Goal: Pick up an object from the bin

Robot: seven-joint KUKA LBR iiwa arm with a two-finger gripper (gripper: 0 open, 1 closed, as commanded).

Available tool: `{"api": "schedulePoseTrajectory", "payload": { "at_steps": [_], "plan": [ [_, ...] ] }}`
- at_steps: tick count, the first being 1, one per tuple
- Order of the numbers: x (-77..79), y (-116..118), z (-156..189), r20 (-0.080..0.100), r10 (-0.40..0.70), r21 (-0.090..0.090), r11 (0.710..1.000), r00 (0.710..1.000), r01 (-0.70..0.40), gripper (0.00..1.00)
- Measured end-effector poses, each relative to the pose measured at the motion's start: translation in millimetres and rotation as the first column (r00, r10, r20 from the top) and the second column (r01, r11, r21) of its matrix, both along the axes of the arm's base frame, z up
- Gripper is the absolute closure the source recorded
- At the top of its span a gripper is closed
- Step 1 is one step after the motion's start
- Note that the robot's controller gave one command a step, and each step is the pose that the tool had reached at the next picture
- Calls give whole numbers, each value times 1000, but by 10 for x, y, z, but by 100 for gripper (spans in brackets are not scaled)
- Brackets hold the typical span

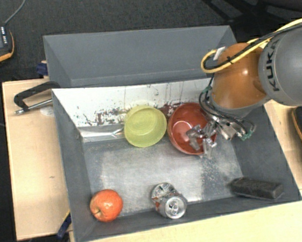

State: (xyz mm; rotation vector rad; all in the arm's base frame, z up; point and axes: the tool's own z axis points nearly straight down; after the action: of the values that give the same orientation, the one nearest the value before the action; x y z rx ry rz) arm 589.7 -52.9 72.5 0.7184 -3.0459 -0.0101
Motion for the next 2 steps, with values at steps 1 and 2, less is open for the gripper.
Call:
{"api": "schedulePoseTrajectory", "payload": {
  "at_steps": [1,2],
  "plan": [
    [-150,-101,1578,12,12,0,1000,1000,-12,100],
    [-157,-98,1539,6,12,1,1000,1000,-12,0]
  ]
}}
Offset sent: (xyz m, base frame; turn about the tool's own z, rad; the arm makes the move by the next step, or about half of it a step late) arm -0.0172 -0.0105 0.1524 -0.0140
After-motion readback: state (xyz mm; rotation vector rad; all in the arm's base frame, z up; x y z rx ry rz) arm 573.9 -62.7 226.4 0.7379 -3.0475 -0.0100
